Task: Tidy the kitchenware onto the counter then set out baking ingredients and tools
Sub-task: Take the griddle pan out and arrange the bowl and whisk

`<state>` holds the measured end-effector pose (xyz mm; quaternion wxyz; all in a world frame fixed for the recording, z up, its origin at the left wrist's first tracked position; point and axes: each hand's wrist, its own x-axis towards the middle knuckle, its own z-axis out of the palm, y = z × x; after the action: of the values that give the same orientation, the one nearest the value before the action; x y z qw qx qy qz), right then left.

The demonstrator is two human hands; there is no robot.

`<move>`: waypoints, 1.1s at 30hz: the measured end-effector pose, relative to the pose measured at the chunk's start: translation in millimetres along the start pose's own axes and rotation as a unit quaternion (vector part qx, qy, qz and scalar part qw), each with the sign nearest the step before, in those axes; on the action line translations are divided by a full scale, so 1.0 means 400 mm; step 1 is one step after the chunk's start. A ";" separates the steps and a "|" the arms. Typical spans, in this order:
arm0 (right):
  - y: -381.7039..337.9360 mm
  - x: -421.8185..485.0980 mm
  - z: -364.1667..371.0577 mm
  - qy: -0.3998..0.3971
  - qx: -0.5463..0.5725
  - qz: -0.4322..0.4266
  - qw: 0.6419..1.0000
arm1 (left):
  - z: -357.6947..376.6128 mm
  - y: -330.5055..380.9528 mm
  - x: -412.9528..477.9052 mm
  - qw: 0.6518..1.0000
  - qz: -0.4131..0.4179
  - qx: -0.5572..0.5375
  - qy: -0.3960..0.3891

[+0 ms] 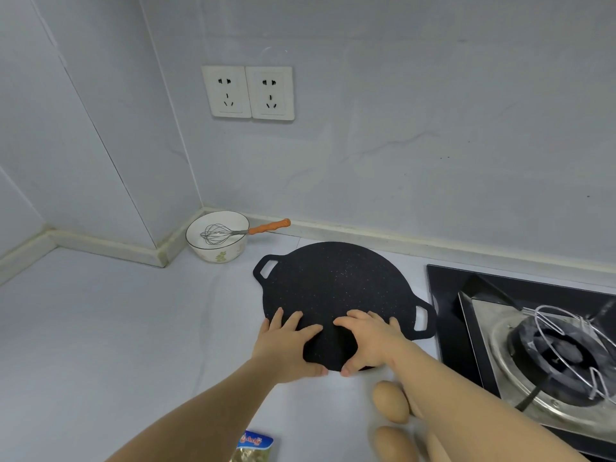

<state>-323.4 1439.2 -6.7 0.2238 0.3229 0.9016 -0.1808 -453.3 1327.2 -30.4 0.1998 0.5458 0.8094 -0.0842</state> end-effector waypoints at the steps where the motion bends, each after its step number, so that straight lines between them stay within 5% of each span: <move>1: 0.004 -0.002 -0.001 0.003 -0.010 -0.004 1.000 | -0.001 0.005 -0.001 1.000 -0.001 0.008 -0.001; 14: 0.061 -0.005 0.007 0.047 0.025 -0.019 0.998 | -0.021 0.007 0.000 1.000 0.011 0.018 0.003; 17: 0.092 -0.011 0.003 0.101 0.110 0.023 0.989 | -0.020 0.003 0.000 1.000 0.015 -0.008 -0.003; 26: 0.154 -0.050 0.042 0.155 0.083 0.216 0.960 | -0.011 0.001 -0.001 1.000 0.014 0.001 -0.024; 33: 0.165 -0.034 0.051 0.125 0.103 0.179 0.970 | 0.000 -0.002 -0.003 1.000 0.001 0.003 -0.012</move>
<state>-264.5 1470.8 -28.8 0.1039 0.5204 0.8264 -0.1881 -453.6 1325.8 -30.1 0.2079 0.5462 0.8061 -0.0927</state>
